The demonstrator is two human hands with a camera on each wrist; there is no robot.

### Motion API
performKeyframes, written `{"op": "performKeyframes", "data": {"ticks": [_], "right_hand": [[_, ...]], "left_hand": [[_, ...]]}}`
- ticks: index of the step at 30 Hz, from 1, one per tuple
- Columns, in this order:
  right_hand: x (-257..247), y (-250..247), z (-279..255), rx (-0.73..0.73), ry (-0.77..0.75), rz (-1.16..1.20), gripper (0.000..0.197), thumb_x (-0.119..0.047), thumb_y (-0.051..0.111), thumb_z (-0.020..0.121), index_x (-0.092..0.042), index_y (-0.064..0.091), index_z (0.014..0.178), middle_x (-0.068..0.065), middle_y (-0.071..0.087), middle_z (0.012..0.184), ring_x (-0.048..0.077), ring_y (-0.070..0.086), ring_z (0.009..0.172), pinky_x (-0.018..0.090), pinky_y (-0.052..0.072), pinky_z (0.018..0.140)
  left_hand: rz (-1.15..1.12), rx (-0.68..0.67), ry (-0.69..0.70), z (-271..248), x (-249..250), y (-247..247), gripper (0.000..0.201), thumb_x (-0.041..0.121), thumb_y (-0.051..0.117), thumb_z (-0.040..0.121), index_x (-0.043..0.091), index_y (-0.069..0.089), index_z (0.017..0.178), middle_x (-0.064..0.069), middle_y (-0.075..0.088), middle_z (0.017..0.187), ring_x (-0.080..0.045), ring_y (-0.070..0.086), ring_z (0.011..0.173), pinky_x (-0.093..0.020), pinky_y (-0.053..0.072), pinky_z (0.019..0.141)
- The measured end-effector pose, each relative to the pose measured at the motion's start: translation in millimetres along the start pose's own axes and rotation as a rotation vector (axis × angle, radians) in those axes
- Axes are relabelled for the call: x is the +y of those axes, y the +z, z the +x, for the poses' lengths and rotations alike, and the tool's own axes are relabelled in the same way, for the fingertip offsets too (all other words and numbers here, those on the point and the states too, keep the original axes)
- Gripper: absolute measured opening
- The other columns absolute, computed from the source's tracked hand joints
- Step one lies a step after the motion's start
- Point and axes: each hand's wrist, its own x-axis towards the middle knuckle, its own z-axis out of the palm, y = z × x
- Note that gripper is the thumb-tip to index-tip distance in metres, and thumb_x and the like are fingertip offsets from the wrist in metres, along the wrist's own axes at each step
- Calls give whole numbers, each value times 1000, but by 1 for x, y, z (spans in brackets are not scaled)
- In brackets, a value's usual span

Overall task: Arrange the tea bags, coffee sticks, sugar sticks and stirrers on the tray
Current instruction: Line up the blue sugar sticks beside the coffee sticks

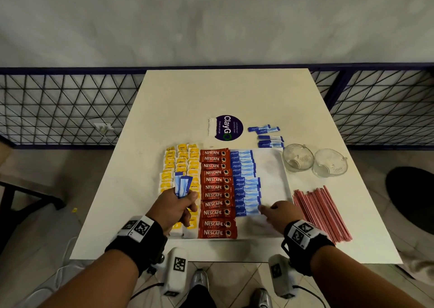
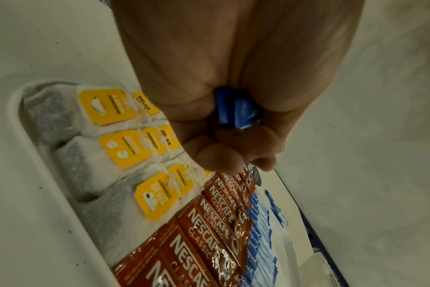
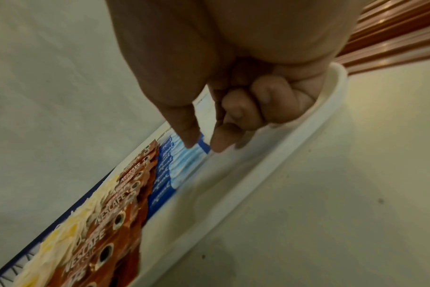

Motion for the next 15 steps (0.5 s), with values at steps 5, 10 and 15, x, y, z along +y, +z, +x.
{"op": "performKeyframes", "data": {"ticks": [5, 10, 15], "right_hand": [[-26, -25, -18, 89, -267, 288, 35, -52, 54, 89, -20, 63, 80, -4, 68, 77, 12, 61, 71, 25, 42, 62], [-62, -45, -40, -155, -526, 652, 11, -31, 63, 90, -23, 68, 95, -7, 66, 79, -3, 53, 54, 19, 43, 56], [-56, -52, -41, -124, -494, 686, 15, -22, 63, 91, -24, 64, 75, -12, 62, 58, -2, 49, 46, 21, 42, 55]], "left_hand": [[81, -212, -5, -9, 15, 15, 15, 15, 60, 94, 3, 59, 85, -8, 63, 63, -21, 51, 41, -28, 46, 45], [307, -397, 40, -14, 38, 45, 9, 21, 68, 89, 14, 64, 90, -3, 69, 70, -22, 62, 56, -27, 52, 52], [142, -438, 16, -13, 47, 57, 14, 18, 64, 92, 5, 61, 96, -8, 66, 68, -24, 57, 48, -29, 50, 47]]}}
